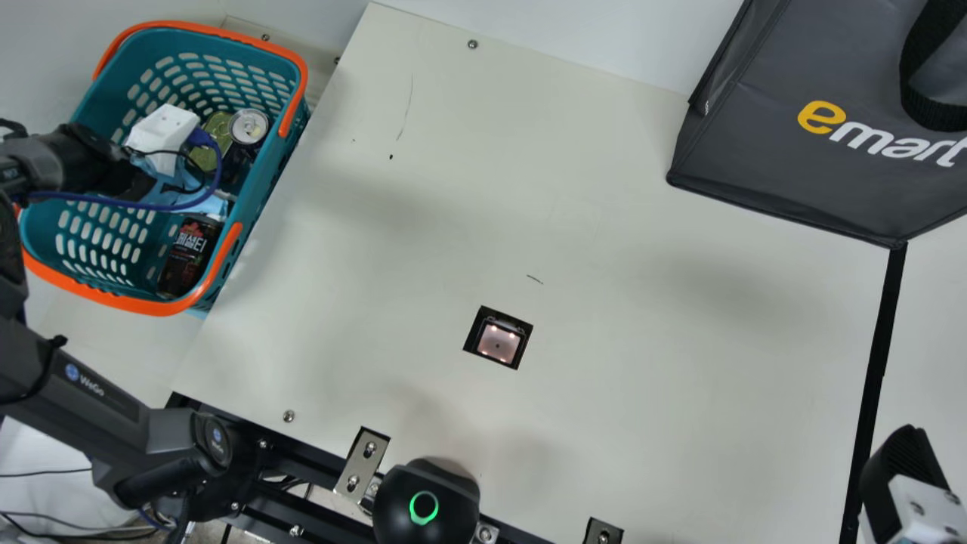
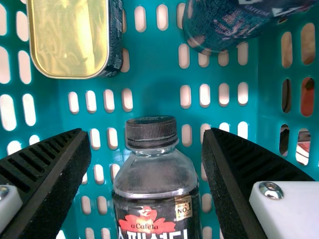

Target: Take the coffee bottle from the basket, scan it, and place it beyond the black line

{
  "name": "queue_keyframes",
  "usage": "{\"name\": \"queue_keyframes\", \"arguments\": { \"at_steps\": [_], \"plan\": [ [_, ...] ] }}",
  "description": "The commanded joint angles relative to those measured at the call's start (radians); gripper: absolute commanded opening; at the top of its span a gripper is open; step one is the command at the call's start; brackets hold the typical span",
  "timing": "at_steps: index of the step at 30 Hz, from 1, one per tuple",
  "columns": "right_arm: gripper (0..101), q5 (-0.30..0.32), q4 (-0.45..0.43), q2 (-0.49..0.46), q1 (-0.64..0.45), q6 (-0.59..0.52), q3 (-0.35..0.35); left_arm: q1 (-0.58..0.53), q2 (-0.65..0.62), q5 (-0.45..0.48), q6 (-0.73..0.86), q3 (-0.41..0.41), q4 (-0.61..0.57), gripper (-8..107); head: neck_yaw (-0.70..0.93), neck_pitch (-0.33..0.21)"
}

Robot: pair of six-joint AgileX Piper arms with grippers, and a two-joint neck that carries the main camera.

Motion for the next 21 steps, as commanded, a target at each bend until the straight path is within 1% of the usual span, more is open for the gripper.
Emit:
{"name": "queue_keyframes", "arguments": {
  "at_steps": [1,21],
  "plan": [
    [91,0.000,0.000,0.000,0.000,0.000,0.000,-0.003,0.008,-0.006,-0.004,0.000,-0.001,90,0.002,-0.026],
    [91,-0.001,0.000,0.000,0.000,0.000,0.000,-0.018,0.097,-0.087,-0.002,-0.002,-0.040,90,0.002,-0.026]
  ]
}}
